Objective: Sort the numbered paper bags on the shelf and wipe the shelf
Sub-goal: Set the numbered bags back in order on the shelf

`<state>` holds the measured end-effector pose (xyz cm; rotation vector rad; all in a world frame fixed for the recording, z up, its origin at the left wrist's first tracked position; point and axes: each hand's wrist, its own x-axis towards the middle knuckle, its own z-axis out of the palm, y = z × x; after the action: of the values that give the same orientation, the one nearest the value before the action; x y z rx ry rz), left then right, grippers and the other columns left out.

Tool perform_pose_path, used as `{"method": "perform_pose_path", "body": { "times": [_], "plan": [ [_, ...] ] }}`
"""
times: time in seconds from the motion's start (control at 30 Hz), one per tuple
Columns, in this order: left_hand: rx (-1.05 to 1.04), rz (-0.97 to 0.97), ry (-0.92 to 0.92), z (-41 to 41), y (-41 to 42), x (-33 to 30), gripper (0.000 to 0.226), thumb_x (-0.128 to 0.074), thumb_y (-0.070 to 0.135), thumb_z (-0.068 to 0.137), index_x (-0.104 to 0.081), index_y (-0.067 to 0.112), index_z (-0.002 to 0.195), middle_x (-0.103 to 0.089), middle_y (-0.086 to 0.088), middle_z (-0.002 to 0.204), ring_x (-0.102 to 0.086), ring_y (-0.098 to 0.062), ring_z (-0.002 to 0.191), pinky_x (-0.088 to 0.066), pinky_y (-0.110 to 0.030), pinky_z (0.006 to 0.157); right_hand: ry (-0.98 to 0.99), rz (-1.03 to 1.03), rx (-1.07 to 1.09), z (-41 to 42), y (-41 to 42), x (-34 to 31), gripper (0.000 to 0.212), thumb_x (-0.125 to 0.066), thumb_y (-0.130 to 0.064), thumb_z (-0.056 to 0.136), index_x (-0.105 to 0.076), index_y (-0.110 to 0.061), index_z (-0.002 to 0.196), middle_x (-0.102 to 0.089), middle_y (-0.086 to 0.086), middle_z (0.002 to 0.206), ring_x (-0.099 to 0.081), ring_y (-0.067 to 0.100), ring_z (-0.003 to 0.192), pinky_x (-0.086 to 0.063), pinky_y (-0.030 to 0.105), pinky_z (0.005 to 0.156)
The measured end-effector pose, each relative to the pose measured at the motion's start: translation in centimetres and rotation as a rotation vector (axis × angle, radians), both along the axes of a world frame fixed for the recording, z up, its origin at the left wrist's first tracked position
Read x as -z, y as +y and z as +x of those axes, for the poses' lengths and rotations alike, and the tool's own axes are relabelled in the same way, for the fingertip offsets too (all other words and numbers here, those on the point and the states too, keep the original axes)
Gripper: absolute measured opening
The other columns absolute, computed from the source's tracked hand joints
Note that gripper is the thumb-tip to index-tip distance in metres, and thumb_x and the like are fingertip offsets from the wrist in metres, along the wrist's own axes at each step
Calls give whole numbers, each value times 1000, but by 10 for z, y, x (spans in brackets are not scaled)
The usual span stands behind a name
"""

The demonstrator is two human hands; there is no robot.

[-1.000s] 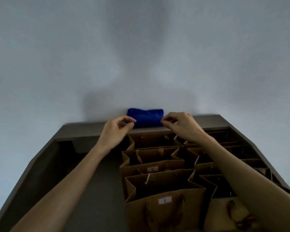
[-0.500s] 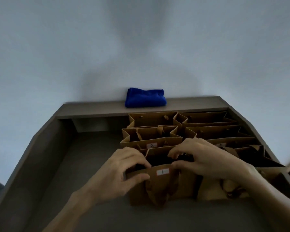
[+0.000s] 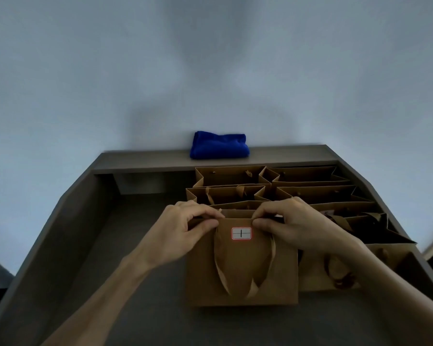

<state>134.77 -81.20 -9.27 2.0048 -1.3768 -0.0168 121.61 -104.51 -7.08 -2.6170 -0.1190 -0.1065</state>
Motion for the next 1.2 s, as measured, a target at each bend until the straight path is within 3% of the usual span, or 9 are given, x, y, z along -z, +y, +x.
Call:
{"method": "perform_pose_path", "body": {
  "times": [0.2,0.37,0.63,0.77,0.83,0.93,1.1,1.2],
  "plan": [
    [-14,3,18,0,20,1,23,-55,42,87,-65,39,108,-62,27,103,-56,4,106,-45,-15,89,12,100,-32,1,12,3,18,-53,-31,97,-65,-29,111,-64,-17,109,-58,-6,105,-52,13,85],
    [-92,10,37,6,60,0,24,-55,41,87,-68,35,107,-63,25,107,-58,1,108,-47,-16,91,-8,65,-123,20,41,9,18,-52,-34,97,-61,-33,113,-59,-21,113,-56,-5,109,-48,9,87],
    [-333,64,-41,12,150,-7,29,-50,51,88,-69,34,102,-66,22,100,-62,-1,101,-49,-18,87,-183,16,-214,66,130,24,21,-50,-37,99,-60,-31,115,-60,-13,110,-55,-1,96,-50,19,81],
    [-491,9,-4,18,175,-11,14,-57,31,93,-70,27,98,-71,17,86,-67,2,84,-52,-17,76,-314,-19,-296,82,171,45,22,-49,-35,99,-62,-29,116,-64,-11,109,-51,-2,98,-40,16,88],
    [-557,-25,-15,22,174,-13,12,-59,26,93,-70,25,96,-72,14,81,-66,4,78,-49,-10,69,-364,-30,-348,82,185,59,22,-47,-35,99,-62,-29,115,-65,-11,111,-52,1,104,-42,25,95],
    [-560,-78,-34,28,158,-18,14,-59,28,93,-70,23,99,-72,14,82,-67,3,80,-50,-11,71,-386,28,-348,77,192,69,25,-47,-35,99,-61,-27,118,-65,-10,114,-52,5,108,-48,33,91],
    [-455,-122,-28,41,103,-23,16,-59,26,94,-69,19,105,-72,12,87,-66,3,86,-47,-8,72,-446,55,-305,69,172,57,31,-46,-37,101,-59,-25,127,-59,-8,130,-48,5,122,-46,29,97],
    [-432,-106,-21,50,76,-17,16,-58,26,95,-68,23,107,-70,14,93,-64,4,89,-46,-6,75,-502,17,-195,65,130,46,28,-46,-33,100,-61,-24,122,-61,-9,122,-50,3,118,-47,29,97]
  ]
}}
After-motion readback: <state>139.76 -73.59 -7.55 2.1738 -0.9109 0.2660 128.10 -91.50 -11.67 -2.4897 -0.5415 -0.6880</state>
